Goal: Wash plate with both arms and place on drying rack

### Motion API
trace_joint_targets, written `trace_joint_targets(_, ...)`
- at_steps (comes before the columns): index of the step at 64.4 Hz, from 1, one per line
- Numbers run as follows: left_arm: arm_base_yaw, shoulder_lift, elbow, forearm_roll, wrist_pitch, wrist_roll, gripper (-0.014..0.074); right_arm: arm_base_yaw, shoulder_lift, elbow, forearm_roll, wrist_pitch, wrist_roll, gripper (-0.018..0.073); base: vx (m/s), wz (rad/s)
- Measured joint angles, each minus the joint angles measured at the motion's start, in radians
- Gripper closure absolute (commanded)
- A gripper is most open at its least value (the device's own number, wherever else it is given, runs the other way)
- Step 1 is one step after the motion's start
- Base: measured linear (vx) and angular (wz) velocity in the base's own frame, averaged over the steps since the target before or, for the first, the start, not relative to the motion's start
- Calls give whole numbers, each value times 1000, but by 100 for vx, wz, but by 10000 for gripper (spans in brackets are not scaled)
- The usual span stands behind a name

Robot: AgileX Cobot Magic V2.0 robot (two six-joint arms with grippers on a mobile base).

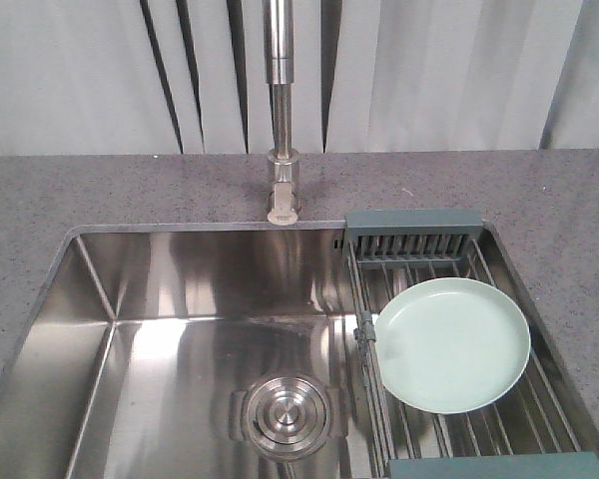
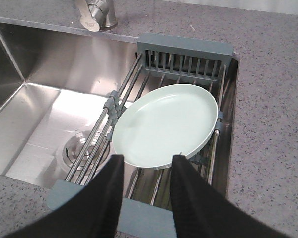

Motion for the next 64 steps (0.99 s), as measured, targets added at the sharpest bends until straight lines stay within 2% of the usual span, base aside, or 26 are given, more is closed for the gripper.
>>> trace_joint_targets(21, 0, 0, 0, 0, -6, 0, 45, 0, 0, 0, 0, 0, 0, 330, 0, 0)
trace_joint_targets(31, 0, 0, 0, -2, -59, 0, 45, 0, 0, 0, 0, 0, 0, 330, 0, 0)
trace_joint_targets(39, 0, 8, -1, -33, -101, -4, 45, 0, 0, 0, 0, 0, 0, 330, 0, 0)
trace_joint_targets(51, 0, 146, -95, -58, -86, 12, 45, 0, 0, 0, 0, 0, 0, 330, 0, 0)
trace_joint_targets(64, 0, 378, -239, -132, -77, 124, 45, 0, 0, 0, 0, 0, 0, 330, 0, 0)
